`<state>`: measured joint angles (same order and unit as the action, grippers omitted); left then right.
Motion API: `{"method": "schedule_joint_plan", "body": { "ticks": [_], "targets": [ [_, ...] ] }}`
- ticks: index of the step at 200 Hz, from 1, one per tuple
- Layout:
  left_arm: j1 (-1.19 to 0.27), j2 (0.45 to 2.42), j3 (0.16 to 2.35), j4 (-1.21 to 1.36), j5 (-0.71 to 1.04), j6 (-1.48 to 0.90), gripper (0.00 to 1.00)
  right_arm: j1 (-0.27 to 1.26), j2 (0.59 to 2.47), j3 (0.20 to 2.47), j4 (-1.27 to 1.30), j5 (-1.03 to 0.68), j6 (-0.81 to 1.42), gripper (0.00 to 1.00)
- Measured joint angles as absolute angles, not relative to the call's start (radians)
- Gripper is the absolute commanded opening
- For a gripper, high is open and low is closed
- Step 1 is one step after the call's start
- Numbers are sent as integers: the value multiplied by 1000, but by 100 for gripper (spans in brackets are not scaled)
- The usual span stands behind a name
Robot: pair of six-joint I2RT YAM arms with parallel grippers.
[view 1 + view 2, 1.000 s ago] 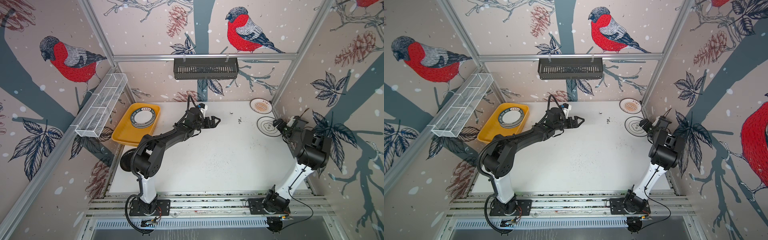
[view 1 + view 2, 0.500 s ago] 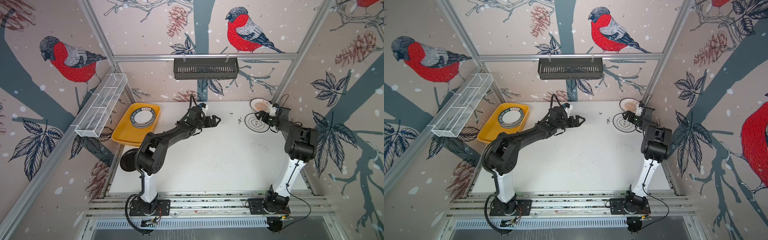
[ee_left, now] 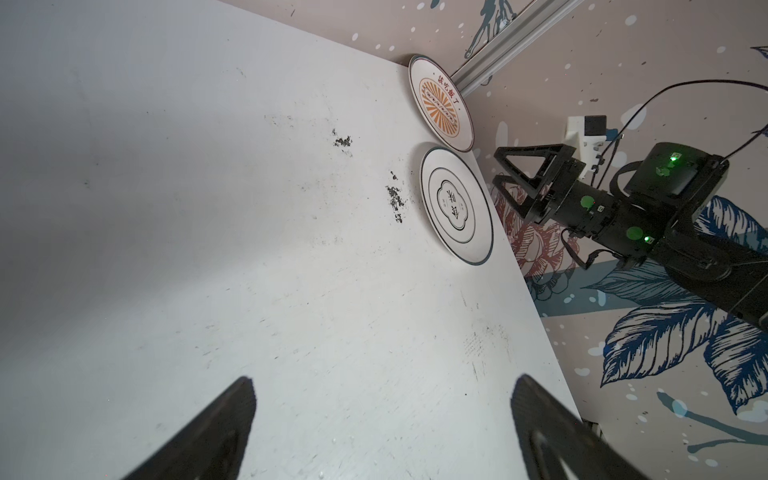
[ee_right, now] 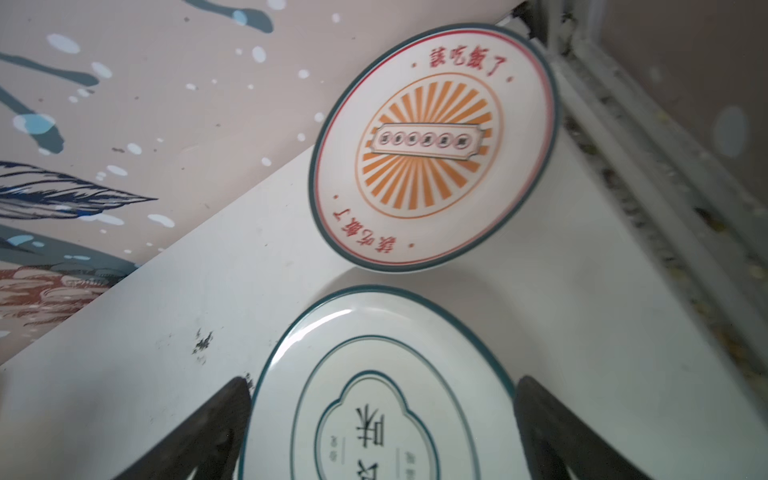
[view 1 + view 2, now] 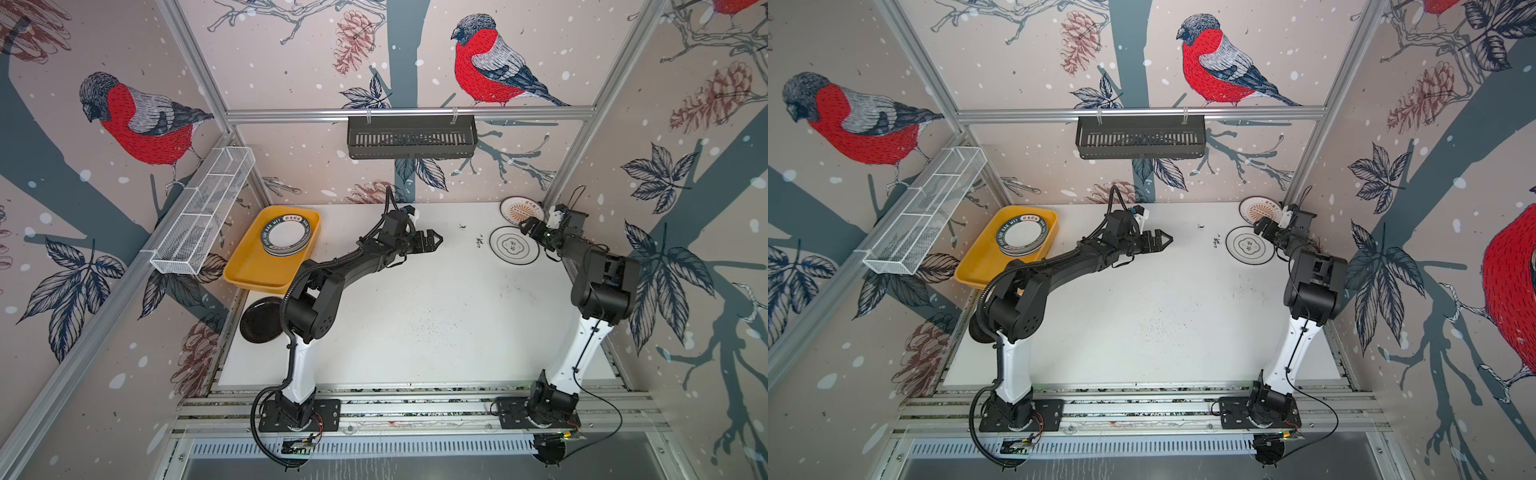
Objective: Place the plates into the plastic bin on the countertop
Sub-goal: 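Push the large emblem plate with the right gripper toward the left gripper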
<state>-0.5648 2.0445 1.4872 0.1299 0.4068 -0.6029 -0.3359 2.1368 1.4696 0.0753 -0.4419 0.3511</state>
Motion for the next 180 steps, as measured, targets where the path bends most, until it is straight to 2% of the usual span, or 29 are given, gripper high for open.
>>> {"method": "schedule_joint_plan", "body": {
  "ticks": [122, 180],
  "targets": [
    [-555, 2059, 1468, 130, 415, -620, 96, -338, 2302, 1636, 2, -515, 389, 100],
    [-519, 2068, 1453, 130, 419, -658, 96, -244, 2287, 1604, 9, -539, 360, 100]
  ]
}}
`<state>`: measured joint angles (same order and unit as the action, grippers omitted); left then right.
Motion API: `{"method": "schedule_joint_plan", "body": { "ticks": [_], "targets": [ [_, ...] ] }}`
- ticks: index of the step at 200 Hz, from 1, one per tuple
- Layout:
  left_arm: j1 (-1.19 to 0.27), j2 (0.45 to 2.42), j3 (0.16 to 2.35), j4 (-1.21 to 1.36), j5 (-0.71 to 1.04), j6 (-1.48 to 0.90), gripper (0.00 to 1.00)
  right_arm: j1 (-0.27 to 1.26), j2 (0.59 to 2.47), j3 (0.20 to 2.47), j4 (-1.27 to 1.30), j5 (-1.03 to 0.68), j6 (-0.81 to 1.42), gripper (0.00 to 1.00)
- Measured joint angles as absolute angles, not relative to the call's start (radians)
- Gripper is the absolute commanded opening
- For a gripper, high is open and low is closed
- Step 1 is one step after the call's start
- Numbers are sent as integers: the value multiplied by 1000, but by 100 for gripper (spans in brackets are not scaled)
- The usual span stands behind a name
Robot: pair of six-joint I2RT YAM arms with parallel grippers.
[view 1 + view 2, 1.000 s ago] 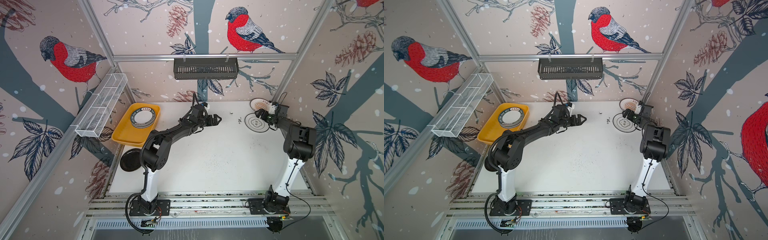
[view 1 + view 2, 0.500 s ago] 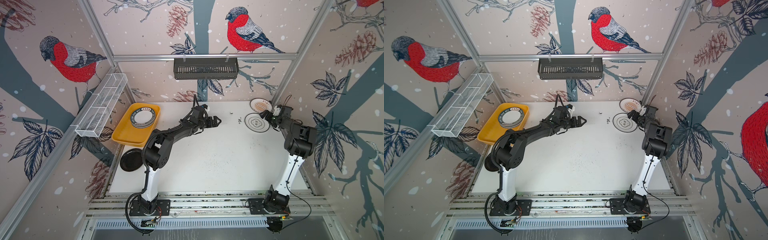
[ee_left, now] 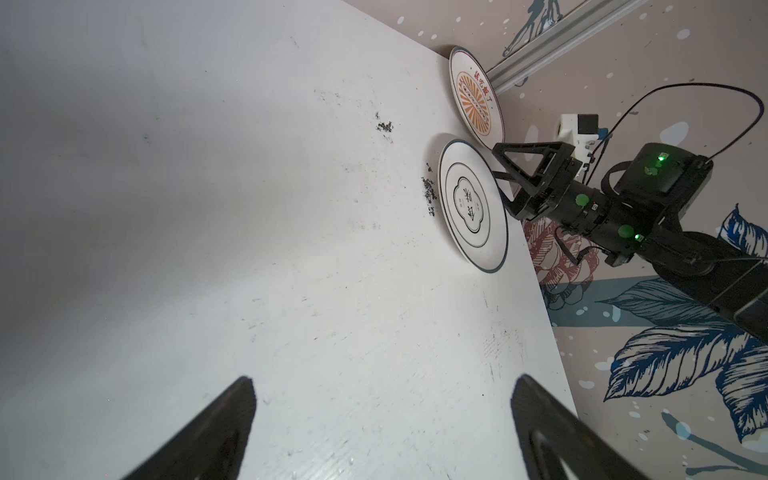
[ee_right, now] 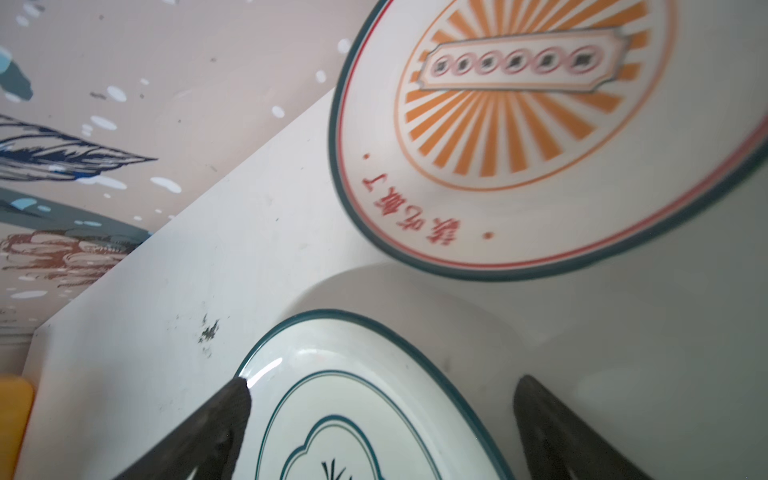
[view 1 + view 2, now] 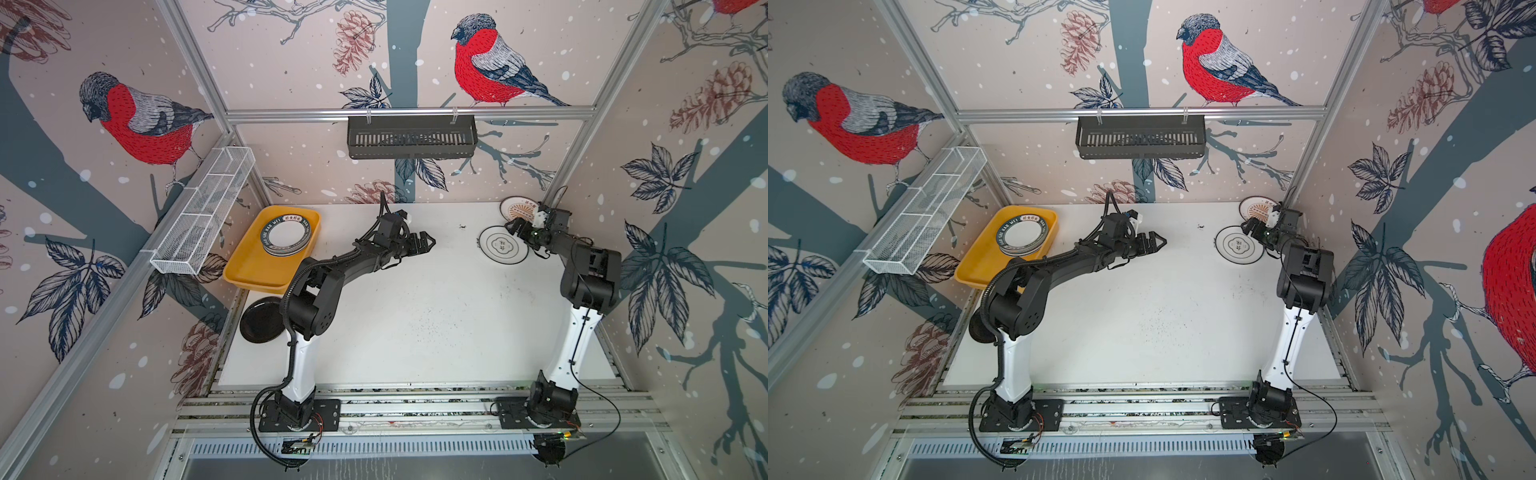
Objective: Place the plates into the plastic bin on the countertop
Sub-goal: 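Push the large emblem plate with the right gripper toward the left gripper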
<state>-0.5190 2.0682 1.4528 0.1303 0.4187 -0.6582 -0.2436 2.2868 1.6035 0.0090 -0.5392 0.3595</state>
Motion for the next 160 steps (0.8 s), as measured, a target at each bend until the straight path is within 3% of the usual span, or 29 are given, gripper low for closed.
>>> {"method": "schedule_joint_plan", "body": {
  "ticks": [79, 160],
  "targets": [
    [-467, 2140, 1443, 93, 452, -727, 90, -28, 2231, 1499, 64, -556, 402, 100],
    [-428, 2196, 1468, 68, 472, -762, 86, 166, 2271, 1533, 142, -570, 527, 100]
  ]
}}
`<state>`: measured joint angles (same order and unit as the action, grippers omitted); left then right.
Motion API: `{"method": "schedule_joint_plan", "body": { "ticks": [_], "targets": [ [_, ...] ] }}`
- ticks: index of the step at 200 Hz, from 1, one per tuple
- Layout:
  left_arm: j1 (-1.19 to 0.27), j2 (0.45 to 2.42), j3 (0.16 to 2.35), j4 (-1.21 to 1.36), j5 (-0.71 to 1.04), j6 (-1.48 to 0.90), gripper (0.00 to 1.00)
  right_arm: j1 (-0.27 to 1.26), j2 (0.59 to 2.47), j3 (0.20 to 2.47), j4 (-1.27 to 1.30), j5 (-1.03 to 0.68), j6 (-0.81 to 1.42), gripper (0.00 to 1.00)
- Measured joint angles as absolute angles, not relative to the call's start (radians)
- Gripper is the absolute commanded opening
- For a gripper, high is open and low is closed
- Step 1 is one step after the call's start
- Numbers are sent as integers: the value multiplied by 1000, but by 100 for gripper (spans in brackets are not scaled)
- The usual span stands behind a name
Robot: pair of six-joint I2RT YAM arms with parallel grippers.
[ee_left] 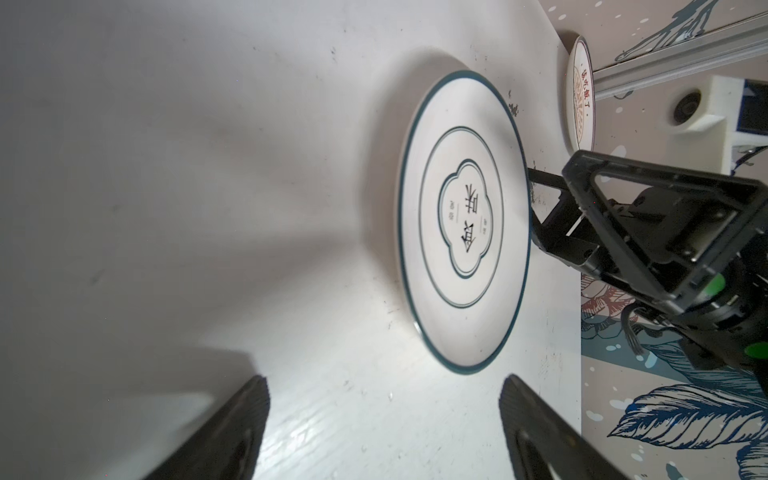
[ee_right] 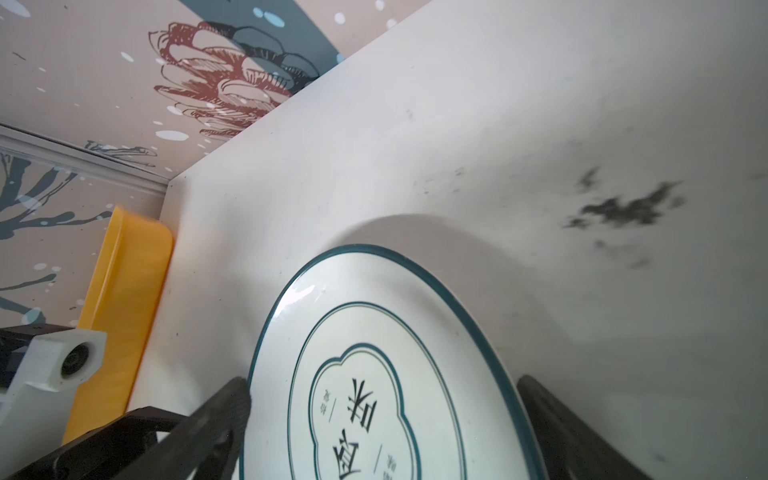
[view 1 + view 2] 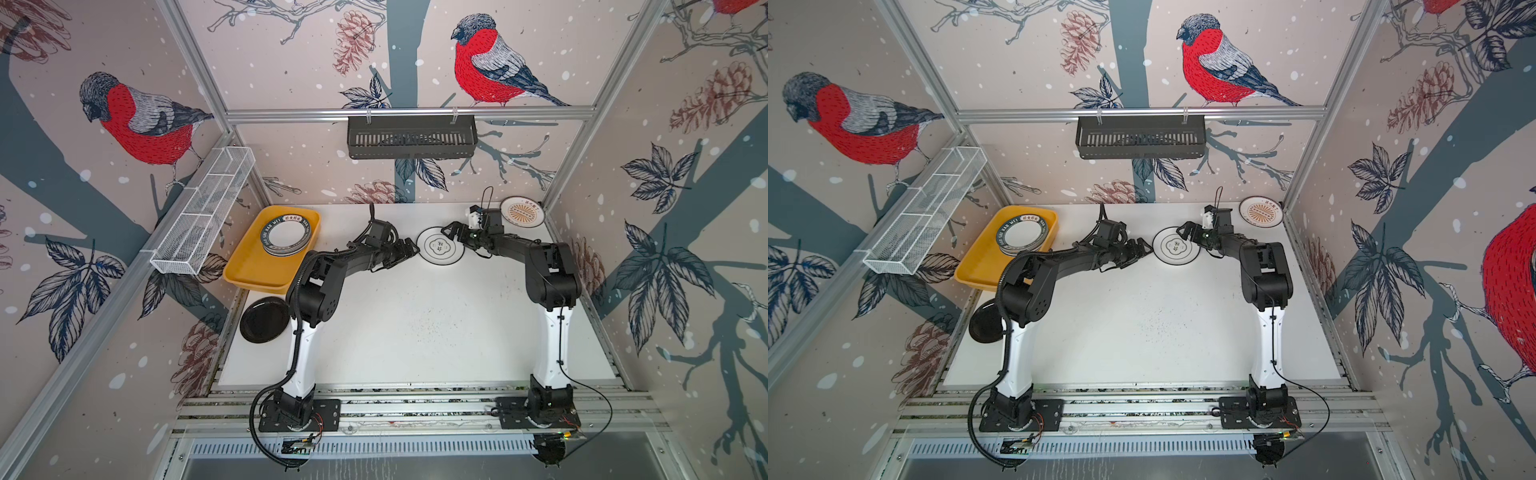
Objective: Place the plates into the plastic bin on the countertop
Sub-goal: 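Push the large emblem plate with the right gripper toward the left gripper, then grasp the emblem plate rim with the left gripper while right gripper withdraws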
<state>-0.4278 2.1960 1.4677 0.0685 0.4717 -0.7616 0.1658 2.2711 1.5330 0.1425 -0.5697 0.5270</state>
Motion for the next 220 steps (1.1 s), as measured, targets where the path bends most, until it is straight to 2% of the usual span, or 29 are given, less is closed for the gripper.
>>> {"method": "schedule_joint_plan", "body": {
  "ticks": [33, 86, 112, 125, 155, 220],
  "targets": [
    [-407, 2207, 1460, 111, 465, -802, 82, 203, 2285, 1552, 145, -591, 559, 100],
    [-383, 2239, 1460, 183, 466, -839, 65, 257, 2291, 1553, 158, -598, 576, 100],
    [-374, 2246, 1459, 184, 459, -853, 45, 278, 2279, 1530, 175, -597, 577, 99],
    [-369, 2246, 1452, 181, 447, -860, 42, 281, 2271, 1518, 177, -597, 580, 99],
    [-365, 2246, 1436, 182, 427, -867, 12, 286, 2251, 1503, 162, -591, 598, 100],
    [-350, 2164, 1322, 249, 466, -912, 2, 287, 2162, 1461, 99, -548, 598, 100]
  ]
}}
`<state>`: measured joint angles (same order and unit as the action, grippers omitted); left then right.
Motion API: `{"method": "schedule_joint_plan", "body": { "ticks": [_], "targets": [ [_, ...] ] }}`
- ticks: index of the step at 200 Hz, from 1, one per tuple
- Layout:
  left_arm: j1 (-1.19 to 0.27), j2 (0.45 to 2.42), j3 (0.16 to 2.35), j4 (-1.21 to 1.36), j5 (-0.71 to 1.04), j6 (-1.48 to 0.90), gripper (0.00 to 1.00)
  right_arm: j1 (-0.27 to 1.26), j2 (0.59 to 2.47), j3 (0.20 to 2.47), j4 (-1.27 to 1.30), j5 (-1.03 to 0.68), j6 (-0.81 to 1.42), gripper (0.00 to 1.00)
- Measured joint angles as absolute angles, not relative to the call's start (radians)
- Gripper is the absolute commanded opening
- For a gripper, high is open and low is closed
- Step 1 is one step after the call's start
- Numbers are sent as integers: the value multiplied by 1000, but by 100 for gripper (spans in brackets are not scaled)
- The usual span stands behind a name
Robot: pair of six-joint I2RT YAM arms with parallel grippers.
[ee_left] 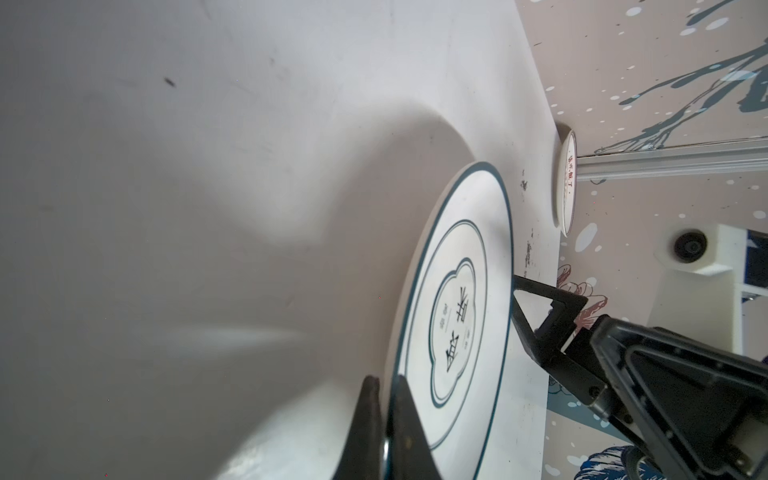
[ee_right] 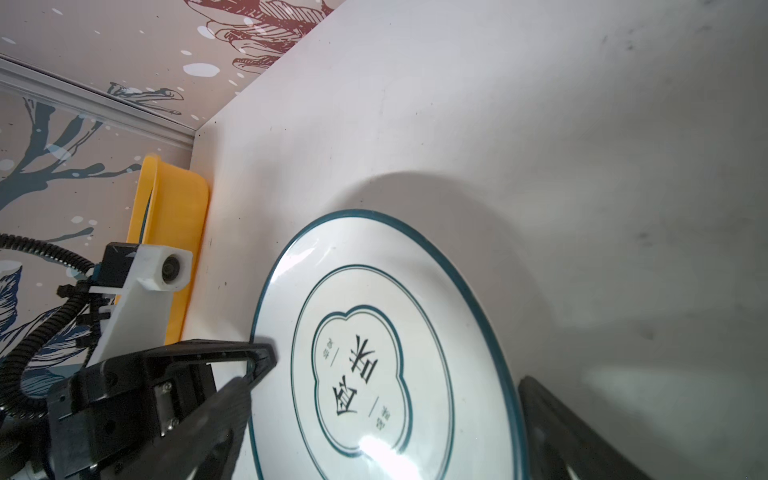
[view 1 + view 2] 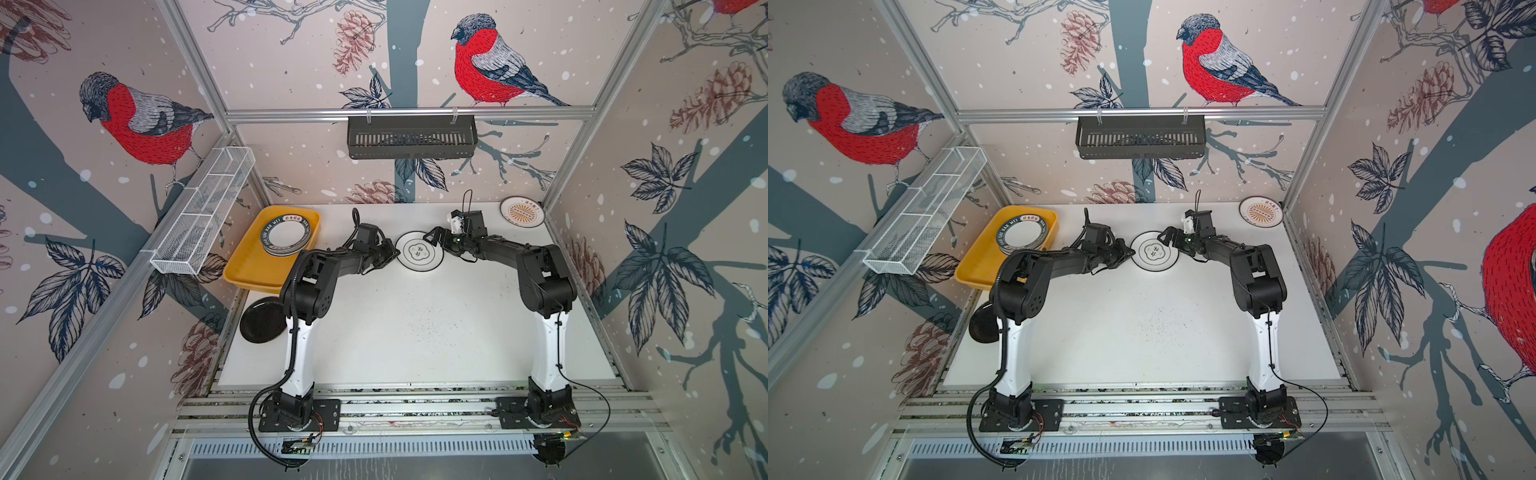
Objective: Place the plates into the plastic bin on the countertop
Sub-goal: 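Grasp the emblem plate rim with the left gripper while right gripper withdraws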
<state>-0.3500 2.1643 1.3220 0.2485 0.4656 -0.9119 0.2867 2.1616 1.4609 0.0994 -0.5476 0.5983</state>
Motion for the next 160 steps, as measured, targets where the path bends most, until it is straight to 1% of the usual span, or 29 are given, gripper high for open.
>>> {"method": "schedule_joint_plan", "body": {
  "ticks": [36, 93, 126, 160],
  "targets": [
    [-321, 2058, 1183, 276, 473, -946, 2, 289, 2032, 1422, 142, -534, 597, 100],
    [-218, 1808, 955, 378, 508, -985, 2, 305, 1774, 1246, 167, -450, 593, 100],
    [-124, 1694, 863, 382, 522, -994, 1, 399, 1621, 1163, 191, -346, 590, 100],
    [-6, 1611, 816, 370, 533, -987, 1, 575, 1555, 1105, 276, -181, 598, 99]
  ]
}}
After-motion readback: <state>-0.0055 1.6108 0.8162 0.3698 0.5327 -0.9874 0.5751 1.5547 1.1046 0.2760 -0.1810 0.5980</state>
